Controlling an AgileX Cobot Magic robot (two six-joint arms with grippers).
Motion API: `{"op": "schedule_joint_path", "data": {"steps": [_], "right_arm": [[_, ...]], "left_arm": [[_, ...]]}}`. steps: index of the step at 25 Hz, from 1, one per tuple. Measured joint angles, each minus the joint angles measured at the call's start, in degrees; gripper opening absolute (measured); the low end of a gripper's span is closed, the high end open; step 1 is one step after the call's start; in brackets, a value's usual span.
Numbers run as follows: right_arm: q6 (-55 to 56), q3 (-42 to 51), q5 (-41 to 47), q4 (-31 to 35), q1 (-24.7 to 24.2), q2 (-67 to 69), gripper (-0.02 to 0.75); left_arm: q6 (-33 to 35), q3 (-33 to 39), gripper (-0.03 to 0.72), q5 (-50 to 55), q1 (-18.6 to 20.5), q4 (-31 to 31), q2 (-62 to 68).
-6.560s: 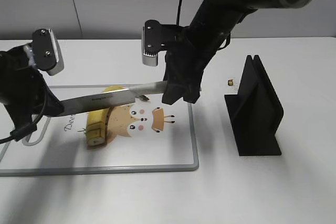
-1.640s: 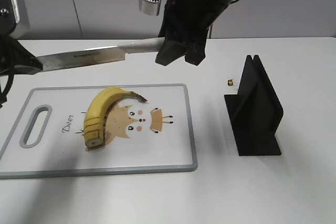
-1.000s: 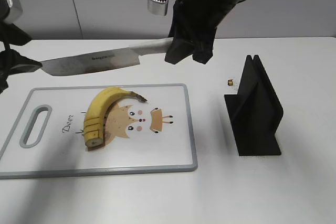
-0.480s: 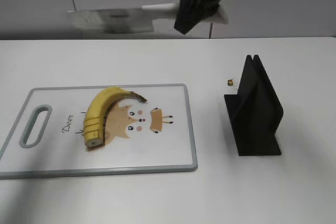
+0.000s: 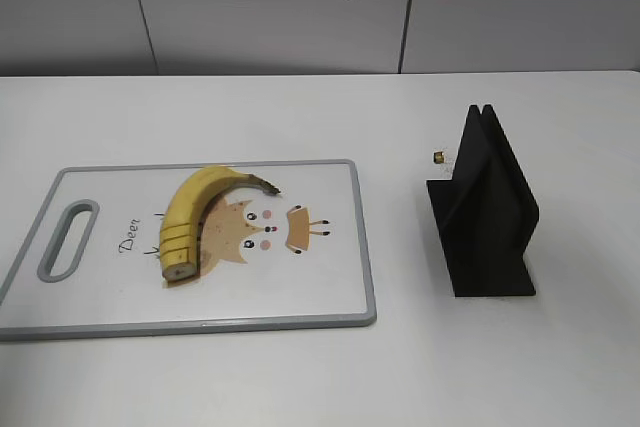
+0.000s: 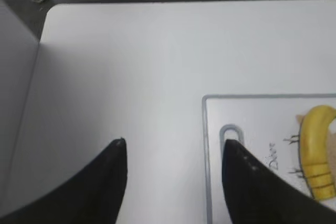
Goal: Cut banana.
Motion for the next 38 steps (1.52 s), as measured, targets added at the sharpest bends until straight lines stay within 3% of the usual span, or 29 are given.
{"op": "schedule_joint_path", "data": {"steps": [4, 8, 16, 28, 34, 38], "right_arm": [[10.22, 0.0, 0.32, -4.17, 0.0, -1.17, 0.163], [17.59, 3.06, 0.32, -6.31, -0.02, -5.1, 0.163], [27.96, 17.25, -0.12, -9.57, -1.02, -15.73, 0.163], [35.58, 34.07, -5.74, -9.91, -10.18, -24.05, 0.162], [39.32, 41.72, -10.26, -9.91, -10.82, -26.46, 0.162], [40.81, 45.71, -13.57, -9.91, -10.82, -26.57, 0.162]], "left_arm": [[-2.32, -0.21, 0.564, 3.93, 0.0, 4.24, -0.86], [-2.66, 4.93, 0.564, 4.19, 0.0, 3.86, -5.88], [-0.95, 20.89, 0.564, 0.16, 0.0, 1.43, -21.9], [2.36, 44.74, 0.564, -7.89, 0.0, -2.65, -42.58], [2.36, 47.14, 0.564, -6.82, -0.07, -4.98, -52.42], [2.36, 47.94, 0.562, -3.94, -3.36, -5.17, -55.32]]}}
